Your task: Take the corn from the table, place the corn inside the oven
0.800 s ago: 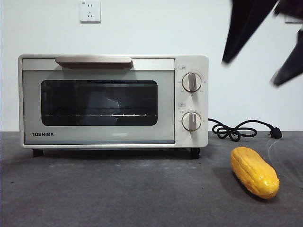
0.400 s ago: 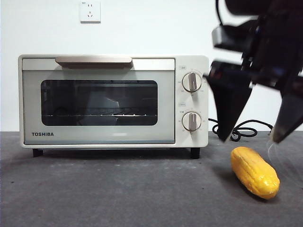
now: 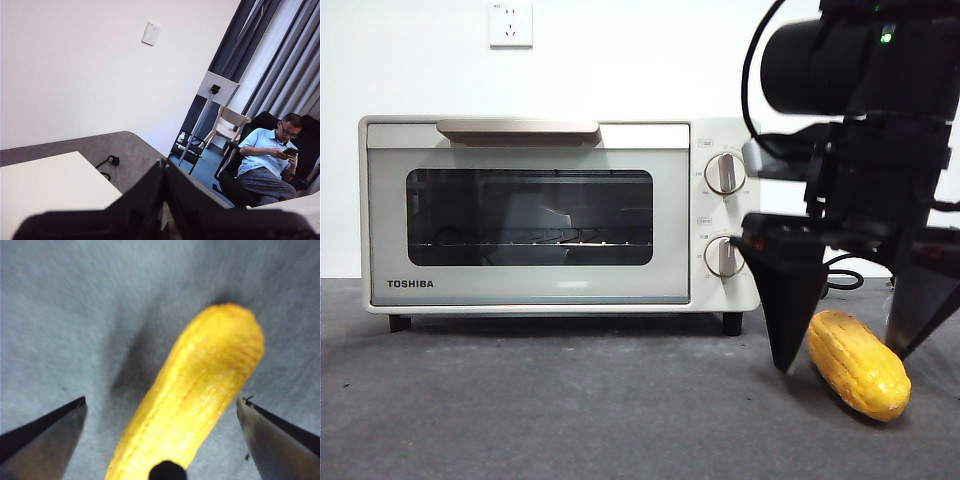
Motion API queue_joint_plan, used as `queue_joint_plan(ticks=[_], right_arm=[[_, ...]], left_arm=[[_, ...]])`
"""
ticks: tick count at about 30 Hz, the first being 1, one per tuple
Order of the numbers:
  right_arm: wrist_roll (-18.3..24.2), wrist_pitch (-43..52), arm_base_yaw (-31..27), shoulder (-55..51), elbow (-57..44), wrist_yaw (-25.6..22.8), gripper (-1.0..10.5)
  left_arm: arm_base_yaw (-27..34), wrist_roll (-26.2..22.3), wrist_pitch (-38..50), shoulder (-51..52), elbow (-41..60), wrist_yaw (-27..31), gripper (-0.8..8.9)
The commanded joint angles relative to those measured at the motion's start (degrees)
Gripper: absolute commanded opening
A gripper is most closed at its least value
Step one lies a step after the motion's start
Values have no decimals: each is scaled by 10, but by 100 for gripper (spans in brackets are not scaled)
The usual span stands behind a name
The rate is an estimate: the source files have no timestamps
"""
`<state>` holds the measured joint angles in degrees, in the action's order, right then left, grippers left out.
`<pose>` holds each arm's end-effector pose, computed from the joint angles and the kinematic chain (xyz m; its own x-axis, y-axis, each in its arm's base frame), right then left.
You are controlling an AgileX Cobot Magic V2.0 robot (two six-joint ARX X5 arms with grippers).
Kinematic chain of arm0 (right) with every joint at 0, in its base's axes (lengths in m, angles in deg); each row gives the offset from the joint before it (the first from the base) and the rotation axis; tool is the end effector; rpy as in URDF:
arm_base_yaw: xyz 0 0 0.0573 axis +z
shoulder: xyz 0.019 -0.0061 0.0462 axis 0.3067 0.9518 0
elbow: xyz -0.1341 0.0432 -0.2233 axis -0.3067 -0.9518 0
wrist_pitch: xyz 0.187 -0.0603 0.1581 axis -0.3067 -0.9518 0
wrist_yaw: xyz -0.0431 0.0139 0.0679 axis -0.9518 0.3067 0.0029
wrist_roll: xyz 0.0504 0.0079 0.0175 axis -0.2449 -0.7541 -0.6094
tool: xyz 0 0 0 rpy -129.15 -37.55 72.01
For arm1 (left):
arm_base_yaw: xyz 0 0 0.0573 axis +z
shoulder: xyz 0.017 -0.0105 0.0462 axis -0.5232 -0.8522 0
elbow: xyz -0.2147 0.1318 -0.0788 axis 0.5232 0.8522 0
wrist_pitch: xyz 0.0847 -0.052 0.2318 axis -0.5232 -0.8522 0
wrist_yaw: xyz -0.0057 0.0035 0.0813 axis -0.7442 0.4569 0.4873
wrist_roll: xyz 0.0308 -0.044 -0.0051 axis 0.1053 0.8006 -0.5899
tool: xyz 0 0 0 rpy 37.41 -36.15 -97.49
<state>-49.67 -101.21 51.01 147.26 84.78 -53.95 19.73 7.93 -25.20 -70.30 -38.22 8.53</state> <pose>0.2311 0.1501 0.1734 0.2470 0.1300 -0.9603 -0.3879 0.9214 0.0250 0.1512 -0.0503 0.4633 0.6307 -0.7746 0.0482 0.7342 0.5753 -0.3606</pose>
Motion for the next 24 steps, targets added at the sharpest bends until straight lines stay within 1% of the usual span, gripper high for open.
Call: queue_joint_plan(ticks=[1, 5, 9, 10, 17, 20, 24], right_arm=[[-4, -6, 2, 14, -1, -1, 474], [-4, -9, 2, 18, -1, -4, 275], [-4, -9, 2, 17, -1, -15, 19], [-4, -9, 2, 17, -1, -19, -22], [-4, -42, 3, 4, -1, -24, -12], [-4, -56, 12, -27, -1, -24, -12], [-5, -68, 28, -97, -1, -23, -12]], left_arm=[[-2, -12, 2, 0, -1, 0, -1], [-2, -11, 1, 0, -1, 0, -1], [-2, -12, -7, 0, -1, 0, -1], [-2, -12, -10, 0, -1, 0, -1], [-2, -19, -21, -5, -1, 0, -1], [-2, -29, -28, -13, -1, 0, -3], [-5, -48, -46, -35, -1, 0, -5]])
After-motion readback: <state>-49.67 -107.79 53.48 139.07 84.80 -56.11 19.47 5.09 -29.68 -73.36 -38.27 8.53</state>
